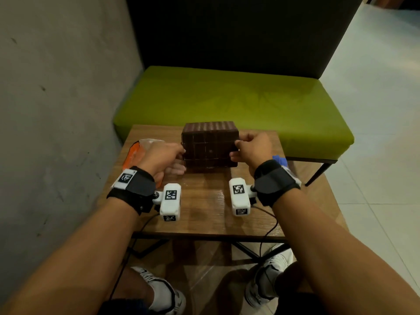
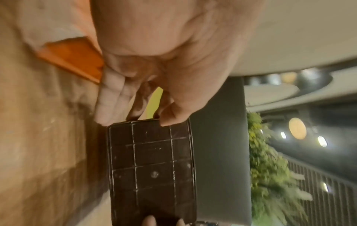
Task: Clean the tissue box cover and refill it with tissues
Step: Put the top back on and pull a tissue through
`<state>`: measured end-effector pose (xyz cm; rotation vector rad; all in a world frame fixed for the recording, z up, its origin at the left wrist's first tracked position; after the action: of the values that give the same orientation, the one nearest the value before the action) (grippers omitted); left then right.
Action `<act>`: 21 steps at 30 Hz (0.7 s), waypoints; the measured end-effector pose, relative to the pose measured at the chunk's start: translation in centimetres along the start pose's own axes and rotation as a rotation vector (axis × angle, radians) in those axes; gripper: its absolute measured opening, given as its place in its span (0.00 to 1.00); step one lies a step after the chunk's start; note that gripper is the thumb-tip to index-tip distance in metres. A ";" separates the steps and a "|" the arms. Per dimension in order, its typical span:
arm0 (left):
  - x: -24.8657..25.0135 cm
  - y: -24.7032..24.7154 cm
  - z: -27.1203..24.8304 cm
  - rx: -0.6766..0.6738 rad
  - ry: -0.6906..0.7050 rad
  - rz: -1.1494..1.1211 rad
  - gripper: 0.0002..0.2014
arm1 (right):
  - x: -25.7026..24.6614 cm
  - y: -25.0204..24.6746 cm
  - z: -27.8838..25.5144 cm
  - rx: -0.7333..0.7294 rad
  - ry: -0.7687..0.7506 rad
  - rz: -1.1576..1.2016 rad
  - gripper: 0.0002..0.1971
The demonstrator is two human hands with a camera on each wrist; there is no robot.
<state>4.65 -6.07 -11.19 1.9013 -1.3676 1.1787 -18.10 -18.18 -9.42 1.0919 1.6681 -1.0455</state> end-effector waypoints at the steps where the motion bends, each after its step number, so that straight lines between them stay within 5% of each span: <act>1: -0.7 -0.3 0.0 -0.019 -0.007 -0.062 0.07 | 0.2 -0.1 -0.8 0.007 -0.018 0.050 0.05; 5: -2.9 -0.7 -1.1 -0.074 -0.029 -0.243 0.12 | 1.1 -0.5 -3.7 -0.029 -0.032 0.271 0.17; 9: -4.1 0.0 -1.7 -0.074 0.086 -0.381 0.13 | 3.1 0.0 -4.3 -0.059 -0.050 0.260 0.15; 14: -5.5 -0.6 -1.4 -0.118 0.177 -0.248 0.20 | 6.2 -0.3 -4.1 -0.150 -0.015 0.299 0.10; 21: -6.5 -0.1 -1.1 0.005 0.225 0.041 0.30 | 8.5 -0.4 -3.5 -0.154 0.015 0.116 0.14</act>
<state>3.61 -2.05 -16.25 1.6918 -1.2870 1.3718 -21.28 -13.09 -16.38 1.0842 1.6476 -0.8229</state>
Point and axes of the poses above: each hand's wrist, its own z-axis towards the middle knuckle, its own y-axis out of the palm, x = y × z, the point moved 4 cm from there along z, towards the middle knuckle, and after that the axes turned 5 degrees about -x, right-handed, at the moved point
